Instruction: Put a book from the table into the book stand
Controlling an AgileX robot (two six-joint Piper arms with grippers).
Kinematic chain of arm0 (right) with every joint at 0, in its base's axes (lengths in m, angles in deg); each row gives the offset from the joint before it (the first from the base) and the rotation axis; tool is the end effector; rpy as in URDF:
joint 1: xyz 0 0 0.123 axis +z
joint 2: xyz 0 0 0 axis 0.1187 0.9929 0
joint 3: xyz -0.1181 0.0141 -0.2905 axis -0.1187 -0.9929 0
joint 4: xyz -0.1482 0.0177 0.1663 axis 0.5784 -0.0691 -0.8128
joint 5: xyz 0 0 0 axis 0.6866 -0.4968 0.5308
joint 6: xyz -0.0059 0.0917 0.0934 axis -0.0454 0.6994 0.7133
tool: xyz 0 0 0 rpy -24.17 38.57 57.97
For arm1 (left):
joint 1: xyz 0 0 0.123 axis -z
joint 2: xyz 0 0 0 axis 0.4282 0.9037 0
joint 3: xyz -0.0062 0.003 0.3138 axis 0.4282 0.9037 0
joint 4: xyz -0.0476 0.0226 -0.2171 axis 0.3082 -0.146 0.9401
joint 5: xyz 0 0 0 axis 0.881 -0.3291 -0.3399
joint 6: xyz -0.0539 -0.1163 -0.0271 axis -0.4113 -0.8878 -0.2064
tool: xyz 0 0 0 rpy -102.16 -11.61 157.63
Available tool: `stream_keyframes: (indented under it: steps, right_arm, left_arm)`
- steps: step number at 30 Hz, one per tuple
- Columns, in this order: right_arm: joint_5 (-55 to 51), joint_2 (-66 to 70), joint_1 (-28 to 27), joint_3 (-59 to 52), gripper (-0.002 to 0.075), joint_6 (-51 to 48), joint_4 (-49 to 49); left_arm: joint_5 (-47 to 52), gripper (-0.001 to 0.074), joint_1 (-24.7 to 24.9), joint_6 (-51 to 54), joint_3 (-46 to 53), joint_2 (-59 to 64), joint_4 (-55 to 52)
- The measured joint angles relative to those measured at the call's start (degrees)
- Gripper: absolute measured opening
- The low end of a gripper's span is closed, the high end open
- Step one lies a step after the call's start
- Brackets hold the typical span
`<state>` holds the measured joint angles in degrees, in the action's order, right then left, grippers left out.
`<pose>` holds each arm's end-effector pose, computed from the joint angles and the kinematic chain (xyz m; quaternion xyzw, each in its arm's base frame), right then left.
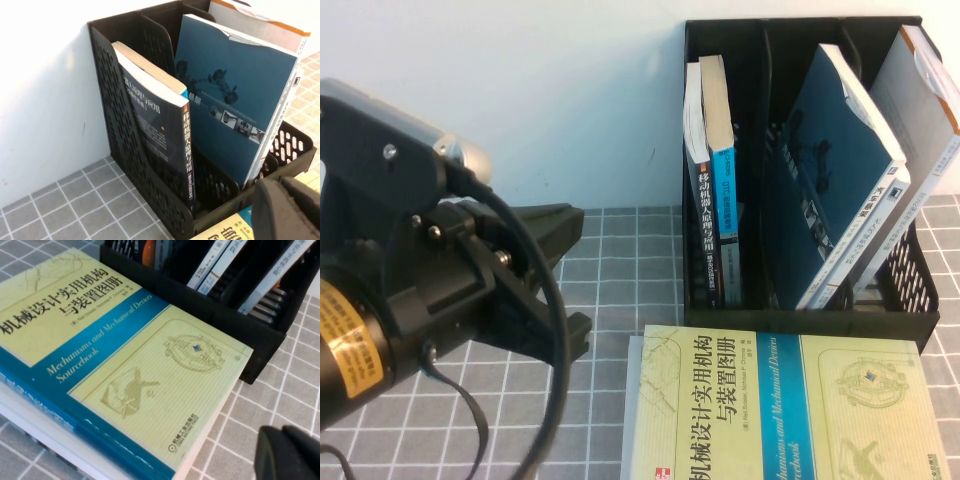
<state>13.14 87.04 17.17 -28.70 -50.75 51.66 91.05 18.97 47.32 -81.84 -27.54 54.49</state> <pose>0.0317 0.0248 0.2335 -0.2382 0.8091 0.0280 0.5365 0.1523 -0.1288 0.3956 0.2343 0.7345 -0.2215 0.5971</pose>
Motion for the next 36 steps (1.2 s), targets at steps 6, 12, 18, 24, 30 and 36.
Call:
stream_keyframes:
  steps: [6,12,18,24,30,36]
  right_arm:
    - [0.0,0.0,0.0,0.0,-0.0003,0.0,-0.1]
    - [0.0,0.0,0.0,0.0,-0.0003,0.0,-0.2]
    - [0.0,0.0,0.0,0.0,-0.0003,0.0,-0.3]
    - [0.0,0.0,0.0,0.0,-0.0003,0.0,-0.3]
    - [0.0,0.0,0.0,0.0,-0.0003,0.0,-0.3]
    - [0.0,0.0,0.0,0.0,-0.0003,0.0,-0.3]
  left_arm:
    - [0.8,-0.0003,-4.8,-1.1,1.0,-4.1,-4.4]
    - [2.9,-0.0003,-8.8,-3.7,5.5,-11.9,-5.1]
    - [6.5,-0.0003,-15.0,-2.1,13.2,-21.7,4.1]
    - [4.2,-0.0003,-23.6,8.1,23.5,-32.9,16.6]
    - [-5.9,-0.0003,-33.4,14.1,35.4,-42.7,20.0]
    - [-12.8,-0.0003,-39.3,15.0,46.8,-48.4,23.4]
